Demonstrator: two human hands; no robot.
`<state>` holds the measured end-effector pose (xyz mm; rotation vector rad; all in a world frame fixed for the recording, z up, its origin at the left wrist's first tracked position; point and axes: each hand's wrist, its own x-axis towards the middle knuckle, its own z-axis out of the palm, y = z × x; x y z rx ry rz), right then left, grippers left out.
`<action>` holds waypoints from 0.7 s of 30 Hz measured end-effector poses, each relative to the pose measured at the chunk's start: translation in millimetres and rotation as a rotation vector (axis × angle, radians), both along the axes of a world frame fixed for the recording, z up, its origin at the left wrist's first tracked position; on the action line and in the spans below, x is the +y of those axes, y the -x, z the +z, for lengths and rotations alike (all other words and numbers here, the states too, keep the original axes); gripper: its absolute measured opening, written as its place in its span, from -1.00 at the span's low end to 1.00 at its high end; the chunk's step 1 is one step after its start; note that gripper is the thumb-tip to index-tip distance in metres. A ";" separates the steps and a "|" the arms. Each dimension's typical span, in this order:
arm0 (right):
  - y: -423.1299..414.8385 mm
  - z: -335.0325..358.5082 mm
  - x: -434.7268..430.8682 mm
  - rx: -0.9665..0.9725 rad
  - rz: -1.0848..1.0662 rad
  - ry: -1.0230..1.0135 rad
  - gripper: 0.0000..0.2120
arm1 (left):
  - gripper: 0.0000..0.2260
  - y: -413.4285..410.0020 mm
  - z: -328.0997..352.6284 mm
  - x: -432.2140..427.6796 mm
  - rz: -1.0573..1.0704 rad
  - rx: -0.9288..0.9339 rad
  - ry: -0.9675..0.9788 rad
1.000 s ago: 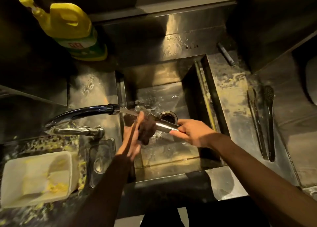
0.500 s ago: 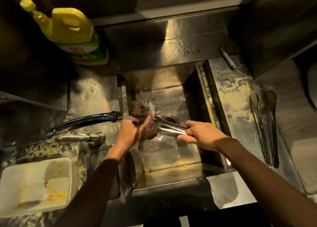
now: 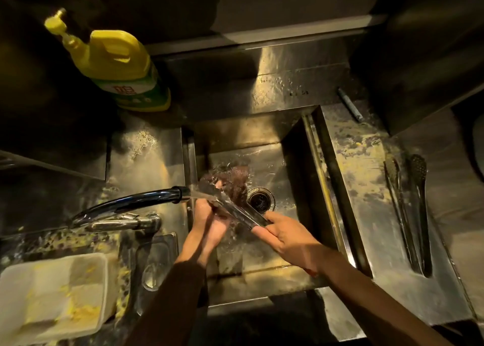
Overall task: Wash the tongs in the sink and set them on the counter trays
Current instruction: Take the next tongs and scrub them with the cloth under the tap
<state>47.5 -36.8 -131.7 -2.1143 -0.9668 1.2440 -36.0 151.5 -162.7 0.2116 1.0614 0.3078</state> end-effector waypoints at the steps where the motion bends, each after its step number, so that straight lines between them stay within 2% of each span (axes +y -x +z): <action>1: 1.8 1.4 3.6 0.011 -0.034 -0.025 -0.51 | -0.27 -1.0 0.5 -0.2 -0.028 0.013 -0.031; 2: 2.6 2.0 5.9 0.016 -0.045 -0.039 -0.49 | -0.25 -2.1 2.8 -0.8 -0.059 -0.008 -0.060; 4: 1.7 1.7 7.6 0.051 -0.078 -0.058 -0.45 | -0.62 -5.3 14.3 -2.2 -0.175 0.032 -0.148; 5: 2.3 0.5 8.0 0.053 -0.087 -0.081 -0.43 | -0.69 -7.7 16.8 -3.5 -0.246 0.108 -0.221; 7: 5.0 -2.3 10.2 0.019 -0.073 -0.118 -0.43 | -0.53 -7.9 10.8 -1.0 -0.352 0.250 -0.343; 10: -5.5 3.9 17.3 -0.060 0.026 -0.079 -0.45 | -0.71 -2.7 -4.6 5.3 -0.403 0.446 -0.413; 12: -19.7 10.2 23.1 -0.159 0.140 -0.042 -0.48 | -0.79 -0.8 -6.0 10.6 -0.275 0.323 -0.473; 14: -28.7 11.4 29.7 -0.202 0.200 -0.032 -0.47 | -0.90 -8.4 5.6 7.0 -0.110 0.166 -0.333; 16: -27.4 7.4 39.0 -0.187 0.170 -0.061 -0.47 | -0.84 -19.9 14.0 -5.0 -0.032 0.083 -0.156; 18: -21.3 3.5 45.9 -0.151 0.093 -0.092 -0.45 | -0.78 -23.3 15.7 -24.7 -0.107 0.059 -0.086; 21: -20.7 2.7 42.4 -0.130 0.065 -0.085 -0.44 | -0.79 -19.9 9.7 -38.2 -0.304 0.159 -0.156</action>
